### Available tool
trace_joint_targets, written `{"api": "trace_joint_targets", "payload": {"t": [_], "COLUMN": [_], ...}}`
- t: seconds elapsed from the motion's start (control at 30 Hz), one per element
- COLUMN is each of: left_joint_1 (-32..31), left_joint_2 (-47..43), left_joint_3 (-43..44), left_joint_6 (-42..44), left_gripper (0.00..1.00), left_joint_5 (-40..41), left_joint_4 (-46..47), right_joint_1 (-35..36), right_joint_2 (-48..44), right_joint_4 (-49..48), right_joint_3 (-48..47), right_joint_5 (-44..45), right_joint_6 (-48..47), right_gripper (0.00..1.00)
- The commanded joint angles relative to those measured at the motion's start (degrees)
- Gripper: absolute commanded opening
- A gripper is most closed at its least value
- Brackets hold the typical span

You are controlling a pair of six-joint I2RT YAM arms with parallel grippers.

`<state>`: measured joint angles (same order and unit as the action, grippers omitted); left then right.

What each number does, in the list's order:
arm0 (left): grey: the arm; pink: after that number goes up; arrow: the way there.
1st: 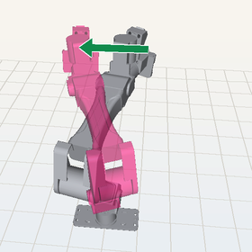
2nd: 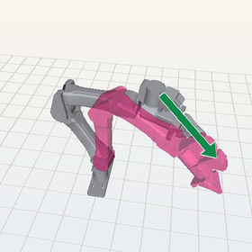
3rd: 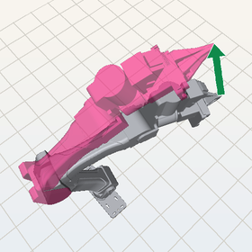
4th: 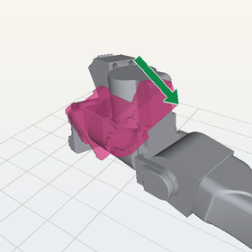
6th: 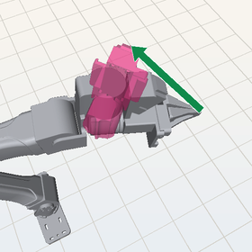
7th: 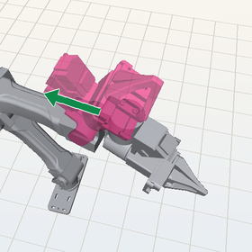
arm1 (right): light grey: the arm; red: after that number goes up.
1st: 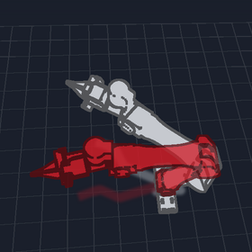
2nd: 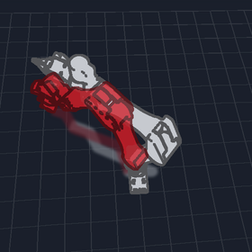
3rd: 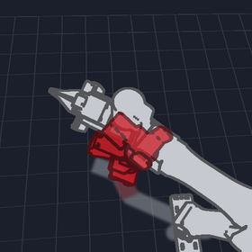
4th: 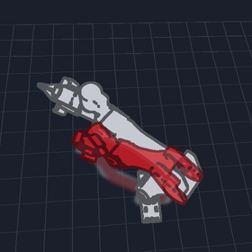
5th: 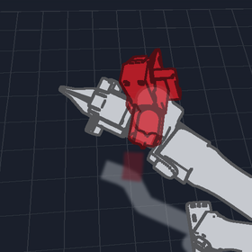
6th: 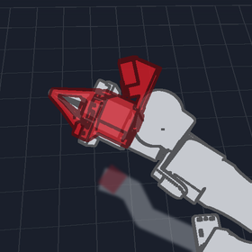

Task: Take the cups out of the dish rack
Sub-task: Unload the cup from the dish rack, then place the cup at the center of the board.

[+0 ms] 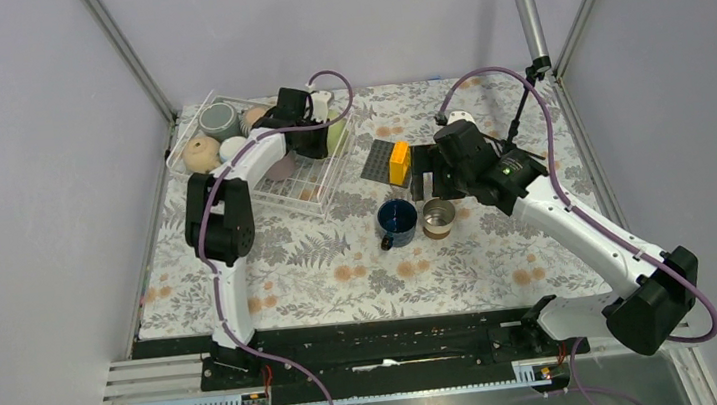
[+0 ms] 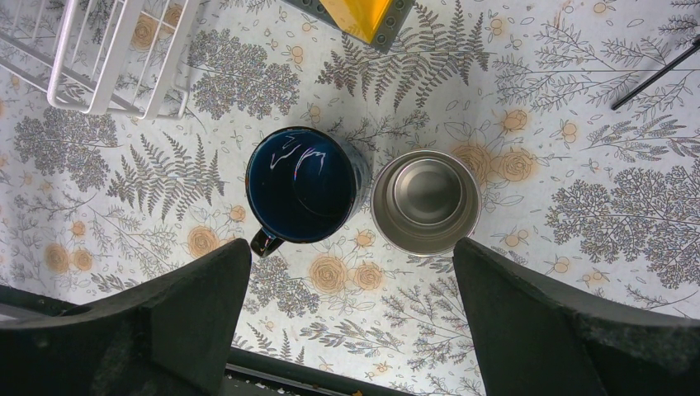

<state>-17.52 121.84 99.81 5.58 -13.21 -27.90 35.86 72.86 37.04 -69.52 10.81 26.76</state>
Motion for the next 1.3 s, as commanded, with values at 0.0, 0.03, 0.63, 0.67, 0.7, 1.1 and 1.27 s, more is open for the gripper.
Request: {"api": "trace_joint_targets", "payload": {"t": [0.0,0.03,0.63,0.67,0.7,1.1,1.27], "left_joint_1": [-0.23,-0.28,-1.85,-1.96,-2.22,-3.08,-3.66], "left_joint_2": [-7.08,-7.52,-12.79,-12.87,-12.99,-14.34,-15.72], "left_joint_3": [-0.73,-0.69,2.67,2.89,3.13,9.65,10.76], "left_joint_6": [0.37,0.43,-0.55,-0.52,-0.46,-0.48,-0.85], "left_gripper": [0.0,0.0,0.0,0.0,0.0,0.0,0.0], "left_joint_5": [2.07,2.51,8.99,9.52,10.16,17.93,19.36], "left_joint_4": [7.07,7.29,6.4,6.22,6.12,1.8,0.78], "right_joint_1": [0.45,0.44,0.49,0.45,0.46,0.46,0.44], "right_joint_2": [-1.18,-1.22,-2.39,-2.61,-2.84,-3.78,-4.02], "right_joint_4": [0.16,0.17,0.27,0.23,0.23,-0.12,-0.93], "right_joint_3": [-0.37,-0.35,0.14,0.09,0.15,-0.15,-0.21], "right_joint_5": [-0.17,-0.11,0.79,0.85,1.0,1.8,1.41], "right_joint_6": [-0.02,-0.01,0.77,0.87,1.03,1.21,1.23], "right_gripper": [1.0,1.0,1.0,1.0,1.0,1.0,1.0]}}
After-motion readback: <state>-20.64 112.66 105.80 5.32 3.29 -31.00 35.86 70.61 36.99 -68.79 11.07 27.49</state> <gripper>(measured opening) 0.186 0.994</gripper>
